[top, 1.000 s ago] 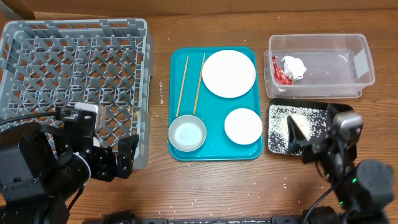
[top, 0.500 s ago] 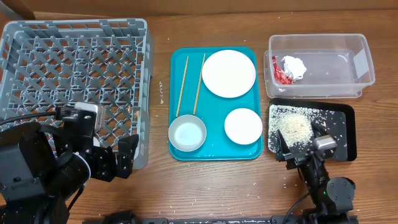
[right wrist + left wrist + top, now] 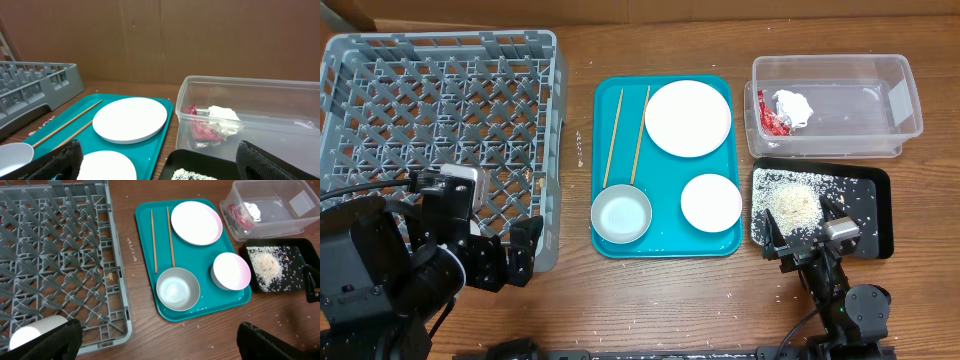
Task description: Sort waste into correct bins and load items into the dishwasher
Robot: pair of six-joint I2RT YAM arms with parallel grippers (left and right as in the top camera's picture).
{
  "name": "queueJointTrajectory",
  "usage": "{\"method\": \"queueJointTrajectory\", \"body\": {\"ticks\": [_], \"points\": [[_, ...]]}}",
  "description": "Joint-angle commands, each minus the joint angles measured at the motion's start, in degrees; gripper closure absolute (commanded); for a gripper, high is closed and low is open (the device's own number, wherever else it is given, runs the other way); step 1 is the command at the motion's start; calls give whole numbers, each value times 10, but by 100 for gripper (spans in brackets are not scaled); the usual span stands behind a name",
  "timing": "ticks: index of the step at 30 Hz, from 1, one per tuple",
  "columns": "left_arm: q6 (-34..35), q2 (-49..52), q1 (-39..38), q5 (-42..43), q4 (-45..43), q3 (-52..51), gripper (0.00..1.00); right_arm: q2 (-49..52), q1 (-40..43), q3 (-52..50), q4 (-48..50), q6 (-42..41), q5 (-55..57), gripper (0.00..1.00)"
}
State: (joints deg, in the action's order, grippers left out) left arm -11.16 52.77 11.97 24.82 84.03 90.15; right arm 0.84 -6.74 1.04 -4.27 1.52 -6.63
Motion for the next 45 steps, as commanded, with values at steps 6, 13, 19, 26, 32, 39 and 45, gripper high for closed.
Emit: {"method": "queueJointTrajectory", "body": {"ticks": [6,13,19,26,32,39,45], "points": [[50,0,-4,67,-4,4,0,-7,4,-6,3,2,2,0],[123,50,-60,101,-157,-24,0,-7,4,-6,3,2,2,0],[176,257,-289,-203,-182,-27,0,-7,4,-6,3,2,2,0],[202,481,-353,-285,-291,-26,0,-7,4,-6,3,2,2,0],[253,594,-320,-255,-405,-26,4,-7,4,-6,3,2,2,0],[240,688,-308,-244,-440,-26,49,-7,4,-6,3,2,2,0],[240,716,-308,-242,-444,-26,84,-7,4,-6,3,2,2,0]]}}
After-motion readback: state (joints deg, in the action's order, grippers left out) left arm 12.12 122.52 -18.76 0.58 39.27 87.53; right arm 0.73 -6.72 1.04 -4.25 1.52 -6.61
